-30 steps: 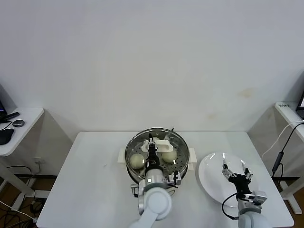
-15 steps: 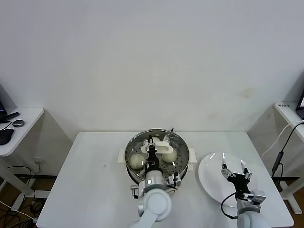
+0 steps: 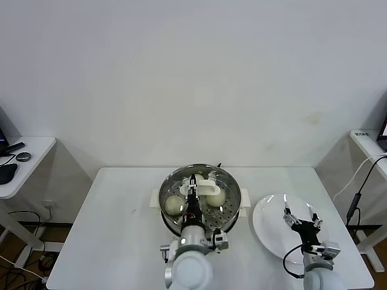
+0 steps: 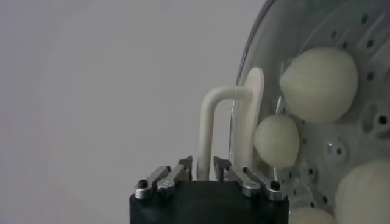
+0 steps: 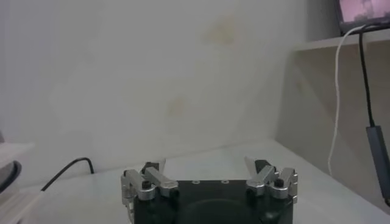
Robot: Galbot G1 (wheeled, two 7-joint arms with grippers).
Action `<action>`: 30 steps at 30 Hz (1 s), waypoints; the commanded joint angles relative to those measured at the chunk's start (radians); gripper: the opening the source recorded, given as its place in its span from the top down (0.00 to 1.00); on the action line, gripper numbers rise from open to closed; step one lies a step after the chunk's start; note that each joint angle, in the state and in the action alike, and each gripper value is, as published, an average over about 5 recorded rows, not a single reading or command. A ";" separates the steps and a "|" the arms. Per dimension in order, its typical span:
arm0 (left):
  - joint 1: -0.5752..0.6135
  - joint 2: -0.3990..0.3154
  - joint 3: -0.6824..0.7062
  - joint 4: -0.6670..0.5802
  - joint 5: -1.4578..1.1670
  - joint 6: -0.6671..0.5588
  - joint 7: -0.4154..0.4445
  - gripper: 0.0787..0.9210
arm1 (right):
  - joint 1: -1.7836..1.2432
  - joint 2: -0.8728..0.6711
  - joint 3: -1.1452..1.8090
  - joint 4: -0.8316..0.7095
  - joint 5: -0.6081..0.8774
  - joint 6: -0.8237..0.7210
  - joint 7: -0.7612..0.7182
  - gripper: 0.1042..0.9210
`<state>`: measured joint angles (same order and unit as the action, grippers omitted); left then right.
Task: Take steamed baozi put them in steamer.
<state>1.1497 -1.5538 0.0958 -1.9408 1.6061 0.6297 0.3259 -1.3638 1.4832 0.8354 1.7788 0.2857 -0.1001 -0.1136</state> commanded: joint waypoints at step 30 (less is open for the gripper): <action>0.527 0.084 -0.816 -0.192 -1.518 -0.533 -0.318 0.12 | -0.234 -0.093 -0.118 0.146 -0.085 0.029 -0.045 0.12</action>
<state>1.5436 -1.4451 -0.4011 -2.2762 0.6353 0.2712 0.1140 -1.5224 1.4075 0.7512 1.8908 0.1960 -0.0745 -0.1785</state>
